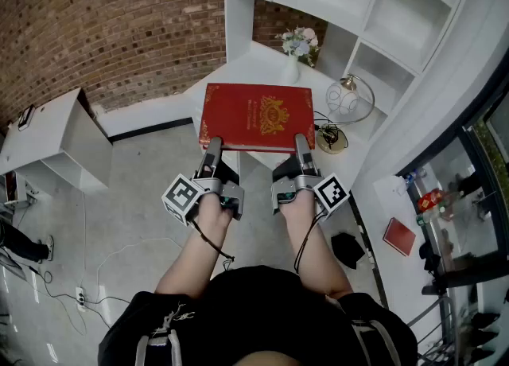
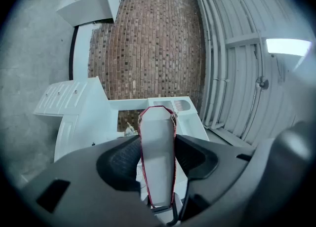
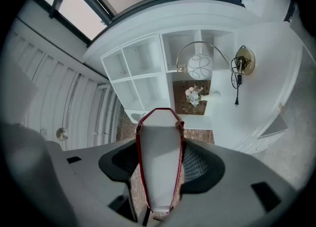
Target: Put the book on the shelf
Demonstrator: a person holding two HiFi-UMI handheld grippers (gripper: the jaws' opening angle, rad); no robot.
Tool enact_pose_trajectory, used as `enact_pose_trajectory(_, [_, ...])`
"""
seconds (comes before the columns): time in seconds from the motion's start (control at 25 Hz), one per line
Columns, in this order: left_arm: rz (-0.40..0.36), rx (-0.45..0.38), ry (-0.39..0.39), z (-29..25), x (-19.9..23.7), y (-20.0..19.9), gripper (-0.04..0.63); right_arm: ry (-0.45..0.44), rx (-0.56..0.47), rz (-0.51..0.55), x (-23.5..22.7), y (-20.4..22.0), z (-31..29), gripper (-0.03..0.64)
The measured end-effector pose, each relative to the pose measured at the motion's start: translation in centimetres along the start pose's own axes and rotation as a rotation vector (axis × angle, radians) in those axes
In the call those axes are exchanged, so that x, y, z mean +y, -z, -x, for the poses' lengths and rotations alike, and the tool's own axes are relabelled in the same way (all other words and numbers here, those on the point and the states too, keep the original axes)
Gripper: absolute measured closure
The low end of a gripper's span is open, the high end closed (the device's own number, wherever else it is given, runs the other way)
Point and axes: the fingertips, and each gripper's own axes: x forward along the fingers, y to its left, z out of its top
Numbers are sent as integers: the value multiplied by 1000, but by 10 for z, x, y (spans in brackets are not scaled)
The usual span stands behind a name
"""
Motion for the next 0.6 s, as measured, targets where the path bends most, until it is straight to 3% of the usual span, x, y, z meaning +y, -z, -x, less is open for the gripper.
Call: enact_pose_trajectory(0.6, [8,8,-8,12,4,-28,370,14,-10,6,1,32,-3,367])
